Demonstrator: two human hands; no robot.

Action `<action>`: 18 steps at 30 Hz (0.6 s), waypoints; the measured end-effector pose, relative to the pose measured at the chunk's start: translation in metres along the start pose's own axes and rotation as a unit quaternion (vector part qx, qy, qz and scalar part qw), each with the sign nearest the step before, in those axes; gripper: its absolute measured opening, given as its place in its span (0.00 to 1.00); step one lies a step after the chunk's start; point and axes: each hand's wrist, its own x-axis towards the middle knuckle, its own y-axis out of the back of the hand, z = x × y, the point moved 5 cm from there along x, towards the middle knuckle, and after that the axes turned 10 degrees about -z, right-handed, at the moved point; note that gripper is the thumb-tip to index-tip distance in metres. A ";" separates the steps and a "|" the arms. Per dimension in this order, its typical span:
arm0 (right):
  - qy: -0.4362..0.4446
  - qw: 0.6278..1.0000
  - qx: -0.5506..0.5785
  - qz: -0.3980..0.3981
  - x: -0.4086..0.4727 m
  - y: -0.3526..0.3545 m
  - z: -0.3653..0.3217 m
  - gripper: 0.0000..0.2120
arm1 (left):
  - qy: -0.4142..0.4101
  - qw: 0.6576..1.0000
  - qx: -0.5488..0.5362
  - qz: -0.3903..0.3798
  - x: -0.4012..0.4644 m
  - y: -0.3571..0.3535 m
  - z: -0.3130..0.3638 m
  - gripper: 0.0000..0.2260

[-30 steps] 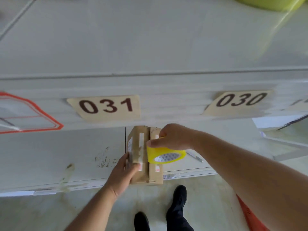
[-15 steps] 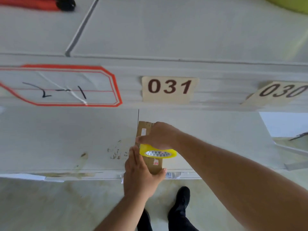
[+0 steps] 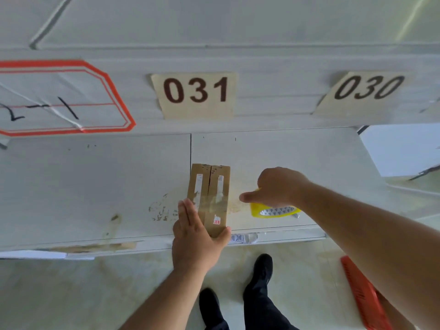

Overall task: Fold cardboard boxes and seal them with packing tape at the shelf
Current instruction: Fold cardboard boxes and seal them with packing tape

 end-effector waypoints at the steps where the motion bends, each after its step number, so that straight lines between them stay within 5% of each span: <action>1: -0.002 1.000 0.006 0.003 -0.001 -0.004 0.001 0.33 | 0.001 1.000 0.005 0.000 0.000 0.000 0.000 0.56; 13: -0.061 0.995 0.080 -0.019 0.012 -0.059 0.011 0.36 | 0.029 0.998 0.046 -0.037 0.002 0.002 0.004 0.60; 18: -0.047 0.990 0.134 -0.020 0.003 -0.053 0.013 0.36 | 0.017 0.997 -0.059 -0.054 0.007 0.006 -0.005 0.57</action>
